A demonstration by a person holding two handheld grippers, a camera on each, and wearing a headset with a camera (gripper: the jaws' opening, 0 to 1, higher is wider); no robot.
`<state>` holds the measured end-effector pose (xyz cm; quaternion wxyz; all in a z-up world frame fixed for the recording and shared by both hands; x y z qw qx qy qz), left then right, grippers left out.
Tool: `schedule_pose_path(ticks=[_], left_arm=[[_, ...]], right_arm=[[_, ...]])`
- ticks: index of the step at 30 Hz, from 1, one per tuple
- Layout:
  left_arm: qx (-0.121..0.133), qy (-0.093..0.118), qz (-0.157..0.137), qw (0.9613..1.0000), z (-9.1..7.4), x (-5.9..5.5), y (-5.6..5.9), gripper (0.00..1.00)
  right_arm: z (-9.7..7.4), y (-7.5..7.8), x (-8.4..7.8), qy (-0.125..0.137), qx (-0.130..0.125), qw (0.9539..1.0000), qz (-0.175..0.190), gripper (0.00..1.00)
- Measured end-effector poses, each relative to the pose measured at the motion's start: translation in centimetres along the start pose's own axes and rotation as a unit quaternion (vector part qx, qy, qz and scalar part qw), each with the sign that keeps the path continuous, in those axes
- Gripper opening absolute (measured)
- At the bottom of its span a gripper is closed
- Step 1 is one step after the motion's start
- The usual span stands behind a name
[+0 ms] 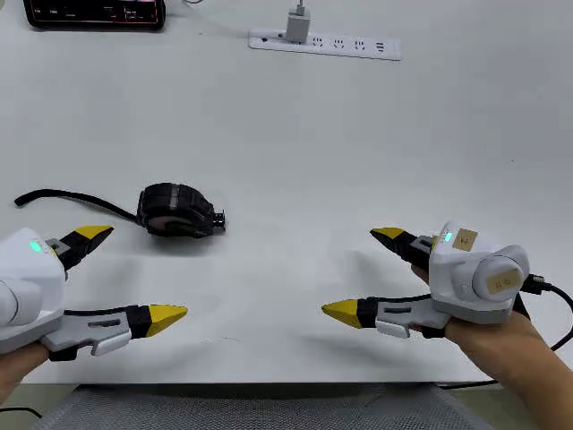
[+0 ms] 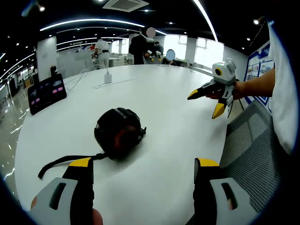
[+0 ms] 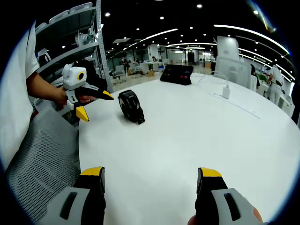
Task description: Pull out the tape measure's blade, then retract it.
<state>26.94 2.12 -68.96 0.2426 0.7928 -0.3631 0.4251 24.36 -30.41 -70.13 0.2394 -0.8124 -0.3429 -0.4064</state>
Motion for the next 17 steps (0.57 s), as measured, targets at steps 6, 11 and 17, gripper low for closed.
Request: schedule_pose_path(ticks=[6, 11, 17], left_arm=[[-0.002, 0.005, -0.009, 0.9999, 0.0, 0.12, -0.05, 0.82], [-0.002, 0.0, -0.009, 1.0, -0.06, -0.05, -0.08, 0.84], [-0.002, -0.002, -0.009, 1.0, -0.11, -0.18, -0.14, 0.84]], right_arm=[[-0.04, 0.06, -0.01, 0.0, 0.0, 1.0, 0.0, 0.79], [-0.17, 0.08, -0.13, -0.001, 0.0, 1.0, -0.001, 0.79], [-0.25, 0.11, -0.18, -0.002, 0.0, 1.0, -0.002, 0.79]])
Point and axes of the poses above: the centre of the closed fingertips' face, and the gripper's own axes: z roughly forward along the fingers, y roughly to its right, x roughly out of its top, the point moved 8 cm from there along -z, roughly backward along the fingers, and after that the axes turned 3 degrees about y, right-handed, at the moved point
